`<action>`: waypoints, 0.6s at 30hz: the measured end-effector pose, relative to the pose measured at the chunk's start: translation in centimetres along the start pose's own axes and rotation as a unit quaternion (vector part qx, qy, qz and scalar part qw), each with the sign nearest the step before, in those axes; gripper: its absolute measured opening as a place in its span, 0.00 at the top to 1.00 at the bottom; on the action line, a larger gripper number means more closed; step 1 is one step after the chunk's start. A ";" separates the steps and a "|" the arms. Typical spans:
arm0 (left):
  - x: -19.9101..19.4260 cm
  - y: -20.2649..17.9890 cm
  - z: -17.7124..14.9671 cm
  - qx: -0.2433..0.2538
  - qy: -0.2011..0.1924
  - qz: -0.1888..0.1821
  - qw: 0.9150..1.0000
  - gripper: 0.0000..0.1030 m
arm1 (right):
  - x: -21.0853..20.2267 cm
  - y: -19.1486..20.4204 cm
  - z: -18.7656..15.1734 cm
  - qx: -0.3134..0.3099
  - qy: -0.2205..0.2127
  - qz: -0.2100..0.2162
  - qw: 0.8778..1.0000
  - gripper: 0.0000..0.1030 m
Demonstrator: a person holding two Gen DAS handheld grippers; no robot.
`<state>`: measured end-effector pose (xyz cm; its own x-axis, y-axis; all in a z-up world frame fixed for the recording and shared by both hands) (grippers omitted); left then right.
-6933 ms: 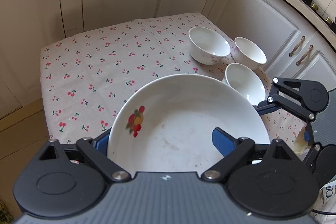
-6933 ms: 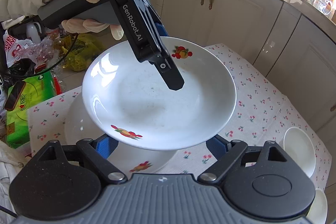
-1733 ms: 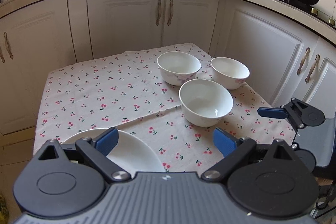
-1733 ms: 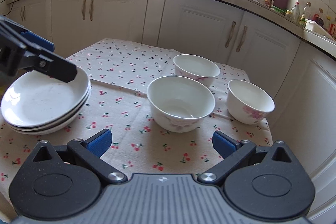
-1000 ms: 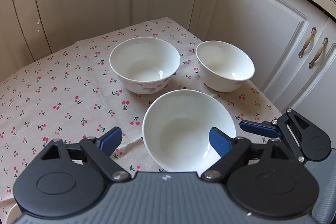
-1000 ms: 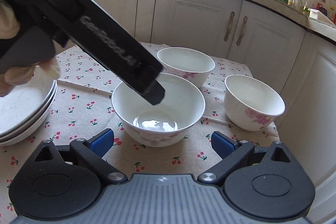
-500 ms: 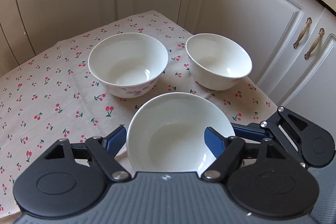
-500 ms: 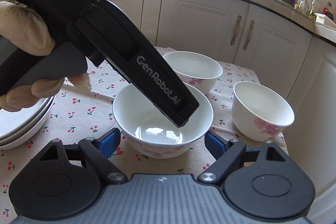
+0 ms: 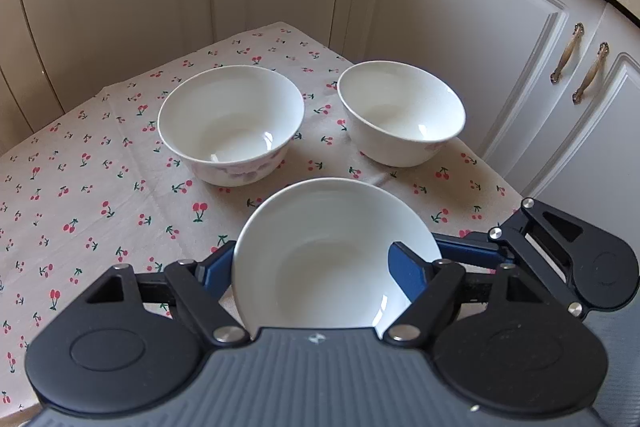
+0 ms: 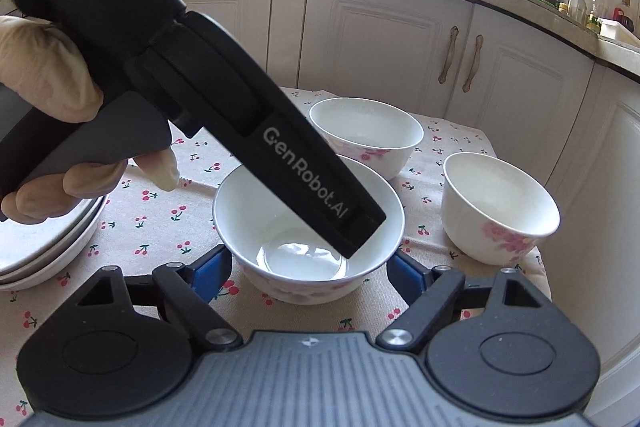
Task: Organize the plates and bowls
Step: 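Lift and carry the white bowl toward the plate stack with the left gripper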
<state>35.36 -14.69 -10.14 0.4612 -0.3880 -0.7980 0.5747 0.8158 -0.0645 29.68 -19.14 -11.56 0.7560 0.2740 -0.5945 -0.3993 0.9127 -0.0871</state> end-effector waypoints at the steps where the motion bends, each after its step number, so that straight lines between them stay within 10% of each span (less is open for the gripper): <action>1: -0.4 -0.1 -0.1 -0.001 -0.002 0.000 1.000 0.23 | -0.3 0.1 0.1 -0.001 -0.001 0.001 1.000 0.15; 18: -7.5 -3.3 -6.5 -0.010 -0.024 0.015 1.000 0.23 | -7.8 5.0 -1.4 -0.033 -0.014 0.044 0.998 0.15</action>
<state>25.63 -11.71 -7.87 0.5100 -0.3828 -0.7703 0.5467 0.8356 -0.0533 21.07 -17.14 -8.45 0.7302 0.3616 -0.5798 -0.4971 0.8632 -0.0877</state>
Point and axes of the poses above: each gripper's, at about its wrist camera, not at the fingertips, and x roughly the way its jaws point, y to its left, z to its top, the point moved 9 cm from there along x, roughly the way its jaws point, and after that the axes turned 1 degree about z, right-handed, at the moved point
